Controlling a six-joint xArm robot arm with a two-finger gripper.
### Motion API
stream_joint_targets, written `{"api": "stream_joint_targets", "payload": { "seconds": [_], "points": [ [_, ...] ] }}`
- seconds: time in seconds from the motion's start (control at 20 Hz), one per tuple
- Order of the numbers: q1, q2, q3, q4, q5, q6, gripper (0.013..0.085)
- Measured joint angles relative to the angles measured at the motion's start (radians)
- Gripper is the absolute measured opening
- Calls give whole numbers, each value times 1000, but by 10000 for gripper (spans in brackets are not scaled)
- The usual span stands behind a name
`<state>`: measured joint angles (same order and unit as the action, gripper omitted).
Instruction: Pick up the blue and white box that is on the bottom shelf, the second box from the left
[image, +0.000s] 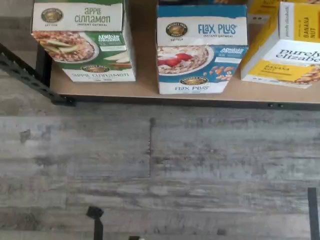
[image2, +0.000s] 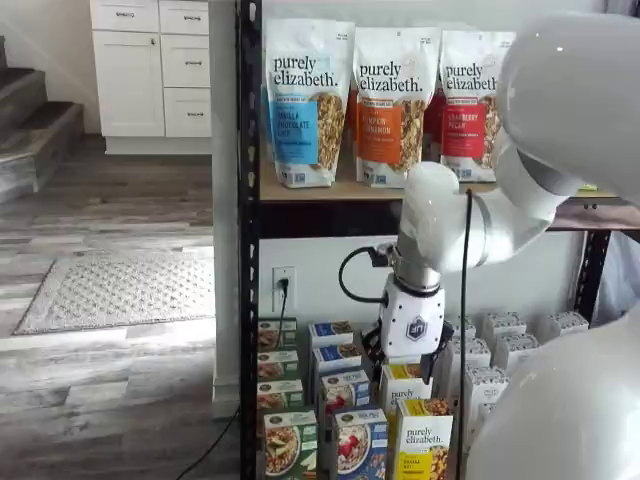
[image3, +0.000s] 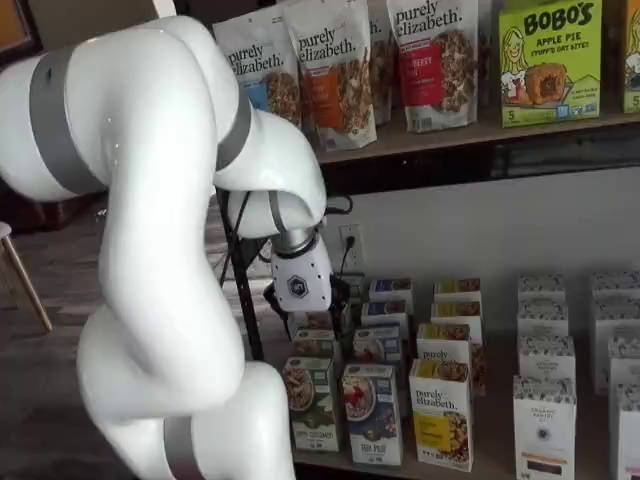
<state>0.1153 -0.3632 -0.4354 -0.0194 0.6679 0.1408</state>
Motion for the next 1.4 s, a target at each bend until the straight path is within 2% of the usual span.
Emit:
{"api": "stream_joint_targets", "payload": {
  "seconds": [0.3, 0.45, 0.6, 0.7, 0.8, 1.1, 1.25, 1.4],
  "points": [
    [2, 78, 11, -23, -134, 21, 850],
    [2, 122, 3, -17, -173, 16, 850],
    [-2, 167, -13, 11, -198, -12, 850],
    [-7, 197, -27, 56, -216, -59, 850],
    [-14, 229, -50, 82, -221, -88, 850],
    [-31, 315, -99, 119, -241, -140, 850],
    [-39, 354, -111, 106, -273, -137, 850],
    [-42, 389, -124, 133, -297, -167, 850]
  ]
}}
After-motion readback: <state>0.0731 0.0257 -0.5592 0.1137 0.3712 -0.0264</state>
